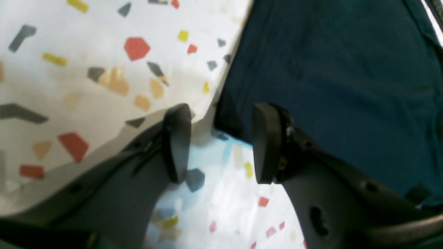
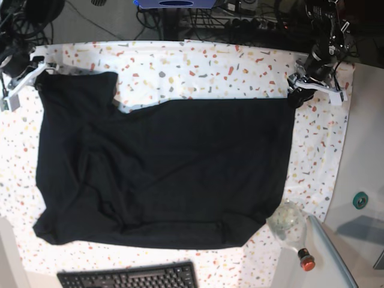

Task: Layout the t-shirt on the table in an organized manner, then fold the t-shirt properly
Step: 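Pull the shirt collar edge apart with both grippers to spread it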

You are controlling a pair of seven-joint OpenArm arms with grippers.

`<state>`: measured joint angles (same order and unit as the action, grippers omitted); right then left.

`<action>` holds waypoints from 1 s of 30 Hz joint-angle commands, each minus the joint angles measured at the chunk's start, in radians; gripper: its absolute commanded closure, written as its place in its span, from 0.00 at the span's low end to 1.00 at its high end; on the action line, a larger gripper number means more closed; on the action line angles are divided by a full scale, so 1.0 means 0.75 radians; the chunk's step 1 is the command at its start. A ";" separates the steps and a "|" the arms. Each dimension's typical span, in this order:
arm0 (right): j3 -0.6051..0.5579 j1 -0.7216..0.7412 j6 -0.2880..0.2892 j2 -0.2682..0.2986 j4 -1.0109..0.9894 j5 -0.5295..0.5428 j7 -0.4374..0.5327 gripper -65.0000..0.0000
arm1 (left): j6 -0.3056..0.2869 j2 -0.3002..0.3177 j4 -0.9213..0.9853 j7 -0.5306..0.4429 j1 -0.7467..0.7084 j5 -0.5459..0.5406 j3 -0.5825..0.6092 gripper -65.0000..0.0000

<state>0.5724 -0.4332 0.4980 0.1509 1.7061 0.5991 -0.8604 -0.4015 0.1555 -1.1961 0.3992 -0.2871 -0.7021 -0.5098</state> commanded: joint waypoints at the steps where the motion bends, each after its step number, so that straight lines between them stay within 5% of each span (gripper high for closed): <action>1: 0.013 0.000 0.012 0.019 0.017 0.018 0.023 1.00 | -0.008 0.015 -0.002 0.001 0.007 -0.004 -0.005 0.56; 12: 0.015 -0.035 0.004 0.019 0.026 0.016 -0.085 1.00 | -0.006 -0.061 -0.299 0.162 -0.009 -0.004 -0.017 0.57; 21: 0.017 -0.049 0.008 0.013 0.015 0.016 -0.083 1.00 | -0.002 -0.059 -0.184 0.164 0.034 -0.004 -0.039 0.57; 24: 0.017 -0.052 0.008 0.013 0.024 0.016 -0.083 1.00 | -0.006 -0.067 -0.057 0.164 0.044 -0.006 -0.154 0.56; 30: 0.158 -0.072 0.012 0.011 0.015 0.016 -0.092 1.00 | -0.006 -0.067 -0.020 0.164 0.042 -0.006 -0.178 0.56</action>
<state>0.6865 -0.4839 0.4992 0.1493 1.7046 0.6010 -0.9360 -0.4110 0.1001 -1.2015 0.5159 -0.2523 -0.7086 -0.6445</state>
